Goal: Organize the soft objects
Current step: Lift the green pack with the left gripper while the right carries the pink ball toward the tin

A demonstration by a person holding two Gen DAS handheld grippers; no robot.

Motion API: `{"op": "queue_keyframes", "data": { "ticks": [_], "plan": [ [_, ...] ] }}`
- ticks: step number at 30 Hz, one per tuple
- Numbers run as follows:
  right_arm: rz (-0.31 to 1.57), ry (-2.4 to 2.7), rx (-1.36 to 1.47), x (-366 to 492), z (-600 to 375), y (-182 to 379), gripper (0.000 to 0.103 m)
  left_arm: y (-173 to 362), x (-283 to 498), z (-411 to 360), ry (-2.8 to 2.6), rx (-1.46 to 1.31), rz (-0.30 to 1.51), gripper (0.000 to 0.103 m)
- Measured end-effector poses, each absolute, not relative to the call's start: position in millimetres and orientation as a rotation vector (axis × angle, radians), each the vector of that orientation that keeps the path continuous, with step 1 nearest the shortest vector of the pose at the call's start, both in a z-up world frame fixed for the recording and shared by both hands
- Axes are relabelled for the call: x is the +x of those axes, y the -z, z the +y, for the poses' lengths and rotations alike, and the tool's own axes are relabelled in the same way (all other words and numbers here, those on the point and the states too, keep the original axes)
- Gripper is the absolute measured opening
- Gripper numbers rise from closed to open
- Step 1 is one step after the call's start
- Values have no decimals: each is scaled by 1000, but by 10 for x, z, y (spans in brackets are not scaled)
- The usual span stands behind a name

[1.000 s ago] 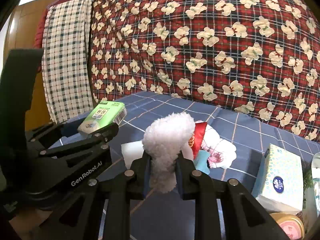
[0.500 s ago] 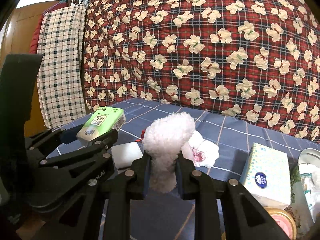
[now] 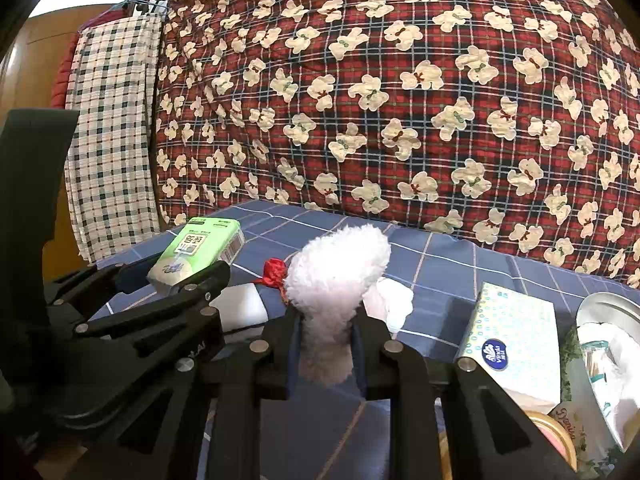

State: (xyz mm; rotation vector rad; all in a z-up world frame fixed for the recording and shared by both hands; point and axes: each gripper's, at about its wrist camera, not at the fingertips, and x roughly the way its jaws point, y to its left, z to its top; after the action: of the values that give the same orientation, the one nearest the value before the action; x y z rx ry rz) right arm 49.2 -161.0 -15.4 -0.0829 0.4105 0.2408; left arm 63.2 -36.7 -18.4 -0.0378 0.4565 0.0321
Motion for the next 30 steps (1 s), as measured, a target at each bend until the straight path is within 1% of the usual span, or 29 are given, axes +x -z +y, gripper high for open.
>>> {"op": "queue_keyframes", "data": {
  "ticks": [30],
  "plan": [
    [360, -160, -93, 301, -1862, 133, 24, 158, 479, -715, 17, -70, 426, 48]
  ]
}}
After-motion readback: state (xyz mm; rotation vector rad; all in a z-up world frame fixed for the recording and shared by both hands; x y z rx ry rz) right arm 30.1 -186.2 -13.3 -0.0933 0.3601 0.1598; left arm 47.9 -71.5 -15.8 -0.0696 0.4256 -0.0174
